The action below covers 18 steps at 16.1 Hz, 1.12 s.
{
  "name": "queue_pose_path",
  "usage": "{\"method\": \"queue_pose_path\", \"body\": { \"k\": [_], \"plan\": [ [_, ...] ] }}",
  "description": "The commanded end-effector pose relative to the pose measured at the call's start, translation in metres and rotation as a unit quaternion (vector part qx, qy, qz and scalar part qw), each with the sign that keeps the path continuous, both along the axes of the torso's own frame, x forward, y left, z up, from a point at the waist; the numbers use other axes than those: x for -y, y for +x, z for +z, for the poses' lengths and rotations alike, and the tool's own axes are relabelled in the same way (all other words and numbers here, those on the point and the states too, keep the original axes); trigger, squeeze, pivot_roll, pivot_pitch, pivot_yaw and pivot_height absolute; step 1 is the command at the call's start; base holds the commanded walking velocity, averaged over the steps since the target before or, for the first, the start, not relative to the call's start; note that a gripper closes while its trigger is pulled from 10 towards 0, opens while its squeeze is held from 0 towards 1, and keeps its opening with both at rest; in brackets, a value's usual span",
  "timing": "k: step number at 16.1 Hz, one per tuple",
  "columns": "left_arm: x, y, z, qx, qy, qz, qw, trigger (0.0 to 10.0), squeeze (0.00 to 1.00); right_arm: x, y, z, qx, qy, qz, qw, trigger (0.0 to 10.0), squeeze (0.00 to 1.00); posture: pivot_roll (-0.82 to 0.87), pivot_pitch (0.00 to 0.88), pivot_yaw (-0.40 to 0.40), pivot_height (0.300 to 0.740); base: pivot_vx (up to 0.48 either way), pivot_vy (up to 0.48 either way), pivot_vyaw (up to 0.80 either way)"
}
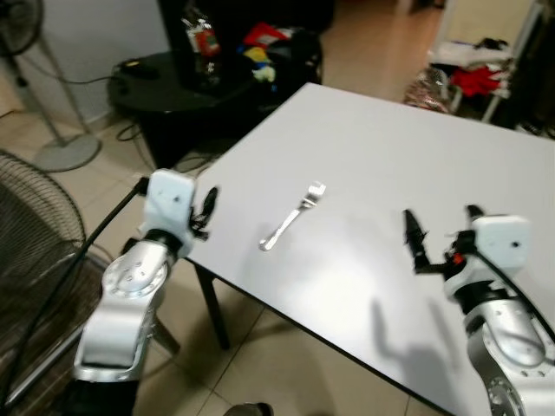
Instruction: Setting the table
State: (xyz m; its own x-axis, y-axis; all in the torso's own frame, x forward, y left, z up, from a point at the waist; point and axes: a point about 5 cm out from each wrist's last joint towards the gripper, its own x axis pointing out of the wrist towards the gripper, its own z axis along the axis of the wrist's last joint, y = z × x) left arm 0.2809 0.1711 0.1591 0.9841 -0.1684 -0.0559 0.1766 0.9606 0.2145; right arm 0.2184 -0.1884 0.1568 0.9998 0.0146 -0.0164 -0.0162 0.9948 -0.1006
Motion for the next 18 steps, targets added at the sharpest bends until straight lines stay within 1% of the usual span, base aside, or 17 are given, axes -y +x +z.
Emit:
{"method": "queue_pose_path", "body": {
  "k": [1, 2, 3, 4, 6, 7, 8, 9, 10, 11, 12, 14, 15, 16, 17, 18],
  "plan": [
    [-0.004, -0.002, 0.0, -0.014, -0.01, 0.016, 1.0, 10.0, 0.0, -0.005, -0.002, -0.002, -0.007, 0.024, 0.015, 1.0, 10.0, 0.95, 0.0, 0.0, 0.047, 0.74, 0.0, 0.0, 0.8],
    [-0.001, -0.004, -0.007, -0.038, -0.017, 0.011, 0.999, 10.0, 0.0, -0.005, -0.001, -0.004, -0.001, 0.036, 0.021, 0.999, 10.0, 0.92, 0.02, 0.0, 0.046, 0.74, 0.0, 0.0, 0.8],
    [-0.001, -0.007, -0.011, -0.048, -0.005, 0.016, 0.999, 10.0, 0.0, -0.004, -0.001, -0.007, -0.002, 0.044, 0.008, 0.999, 10.0, 0.92, 0.02, 0.0, 0.033, 0.74, 0.0, 0.0, 0.8],
    [0.001, -0.008, -0.007, -0.04, -0.009, 0.006, 0.999, 10.0, 0.0, -0.005, 0.002, -0.004, -0.002, 0.059, 0.017, 0.998, 10.0, 0.92, 0.02, 0.0, 0.029, 0.74, 0.0, 0.0, 0.8],
    [0.009, -0.009, -0.008, -0.031, 0.002, -0.011, 0.999, 10.0, 0.0, -0.007, 0.002, -0.005, -0.009, 0.037, 0.025, 0.999, 10.0, 0.89, 0.0, 0.0, 0.027, 0.74, 0.0, 0.0, 0.8],
    [0.013, -0.009, -0.008, -0.034, -0.001, -0.007, 0.999, 10.0, 0.0, -0.004, 0.001, -0.006, -0.011, 0.044, 0.019, 0.999, 10.0, 0.89, 0.02, 0.0, 0.023, 0.74, 0.0, 0.0, 0.8],
    [0.013, -0.011, -0.009, -0.036, 0.007, 0.001, 0.999, 10.0, 0.0, -0.001, 0.0, -0.011, -0.018, 0.042, 0.015, 0.999, 10.0, 0.89, 0.03, 0.0, 0.013, 0.74, 0.0, 0.0, 0.8],
    [0.014, -0.013, -0.002, -0.029, 0.004, 0.002, 1.0, 10.0, 0.0, -0.002, 0.001, -0.006, -0.014, 0.05, 0.016, 0.999, 10.0, 0.89, 0.04, 0.0, 0.007, 0.74, 0.0, 0.0, 0.8],
    [0.01, -0.014, -0.004, -0.03, -0.006, 0.015, 0.999, 10.0, 0.0, -0.006, 0.001, -0.008, -0.014, 0.049, 0.028, 0.998, 10.0, 0.89, 0.04, 0.0, 0.014, 0.74, 0.0, 0.0, 0.8],
    [0.008, -0.012, -0.004, -0.031, 0.013, 0.021, 0.999, 10.0, 0.0, -0.006, 0.002, -0.009, -0.017, 0.044, 0.028, 0.998, 10.0, 0.89, 0.04, 0.0, 0.018, 0.74, 0.0, 0.0, 0.8],
    [0.008, -0.011, -0.003, -0.026, 0.015, 0.015, 0.999, 10.0, 0.0, -0.007, 0.002, -0.009, -0.016, 0.053, 0.027, 0.998, 10.0, 0.89, 0.04, 0.0, 0.019, 0.74, 0.0, 0.0, 0.8],
    [0.006, -0.01, 0.003, -0.008, 0.045, 0.005, 0.999, 10.0, 0.0, -0.015, -0.002, -0.006, -0.01, 0.07, 0.035, 0.997, 10.0, 0.89, 0.02, 0.0, 0.039, 0.74, 0.0, 0.0, 0.8],
    [0.008, -0.009, 0.003, -0.009, 0.038, 0.001, 0.999, 10.0, 0.0, -0.018, -0.007, -0.008, -0.012, 0.072, 0.04, 0.997, 10.0, 0.89, 0.01, 0.0, 0.063, 0.74, 0.0, 0.0, 0.8],
    [0.012, -0.008, 0.0, -0.016, 0.029, -0.002, 0.999, 10.0, 0.0, -0.017, -0.011, -0.011, -0.014, 0.073, 0.032, 0.997, 10.0, 0.89, 0.01, 0.0, 0.071, 0.74, 0.0, 0.0, 0.8],
    [0.016, -0.006, -0.003, -0.016, 0.024, -0.009, 1.0, 10.0, 0.0, -0.013, -0.011, -0.015, -0.016, 0.077, 0.015, 0.997, 10.0, 0.89, 0.01, 0.0, 0.083, 0.74, 0.0, 0.0, 0.8],
    [0.015, -0.005, -0.001, -0.018, 0.027, -0.007, 0.999, 10.0, 0.0, -0.011, -0.011, -0.013, -0.016, 0.077, -0.002, 0.997, 10.0, 0.89, 0.0, 0.0, 0.076, 0.74, 0.0, 0.0, 0.8]
  ]
}}
